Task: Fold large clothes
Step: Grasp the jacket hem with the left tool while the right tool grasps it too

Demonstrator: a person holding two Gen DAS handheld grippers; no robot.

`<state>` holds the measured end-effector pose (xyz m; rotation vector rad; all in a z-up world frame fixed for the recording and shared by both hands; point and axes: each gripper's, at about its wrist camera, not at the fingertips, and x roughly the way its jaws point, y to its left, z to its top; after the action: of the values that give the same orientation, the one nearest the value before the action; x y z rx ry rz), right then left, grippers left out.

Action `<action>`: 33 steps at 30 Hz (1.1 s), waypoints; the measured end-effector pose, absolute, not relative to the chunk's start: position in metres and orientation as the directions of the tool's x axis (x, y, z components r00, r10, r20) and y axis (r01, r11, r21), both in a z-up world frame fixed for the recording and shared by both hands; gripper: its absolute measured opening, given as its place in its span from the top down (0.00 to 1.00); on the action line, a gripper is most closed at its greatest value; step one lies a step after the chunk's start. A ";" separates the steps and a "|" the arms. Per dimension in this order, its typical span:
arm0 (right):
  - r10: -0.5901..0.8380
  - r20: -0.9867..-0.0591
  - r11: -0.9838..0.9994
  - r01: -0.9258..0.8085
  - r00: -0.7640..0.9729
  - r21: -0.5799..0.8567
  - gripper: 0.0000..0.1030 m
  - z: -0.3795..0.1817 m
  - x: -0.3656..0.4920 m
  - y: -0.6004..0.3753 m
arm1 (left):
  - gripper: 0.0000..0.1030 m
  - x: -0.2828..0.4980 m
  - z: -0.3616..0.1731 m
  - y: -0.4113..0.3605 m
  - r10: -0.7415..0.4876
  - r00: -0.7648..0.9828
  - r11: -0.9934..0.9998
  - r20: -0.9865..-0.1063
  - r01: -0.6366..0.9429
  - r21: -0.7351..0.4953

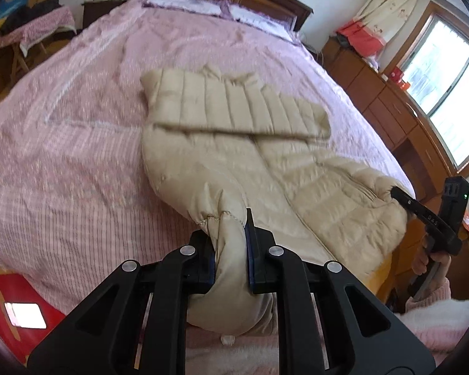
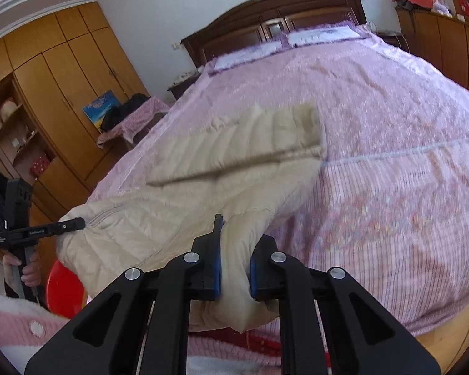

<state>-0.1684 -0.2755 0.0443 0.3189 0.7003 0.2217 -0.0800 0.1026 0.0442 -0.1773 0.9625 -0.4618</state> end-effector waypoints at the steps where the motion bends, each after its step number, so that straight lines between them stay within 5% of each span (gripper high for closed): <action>1: 0.301 -0.590 0.930 -0.094 0.749 0.356 0.87 0.047 -0.164 -0.277 | 0.87 -0.076 0.046 0.103 -0.453 0.491 0.890 -0.744 0.294 -0.349; 18: 0.088 -0.514 0.982 0.014 0.853 0.191 0.87 0.073 -0.027 -0.290 | 0.87 0.054 0.092 0.069 -0.291 0.680 0.957 -0.673 0.210 -0.201; 33: -0.032 -0.648 0.981 0.147 0.761 0.123 0.83 -0.012 0.071 -0.297 | 0.83 0.167 -0.001 0.042 -0.173 0.624 0.985 -0.762 0.115 -0.129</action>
<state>0.0714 -0.2975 -0.0115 0.1709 0.6997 -0.0979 0.1671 0.0418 -0.0009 -0.0703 0.8815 -0.1649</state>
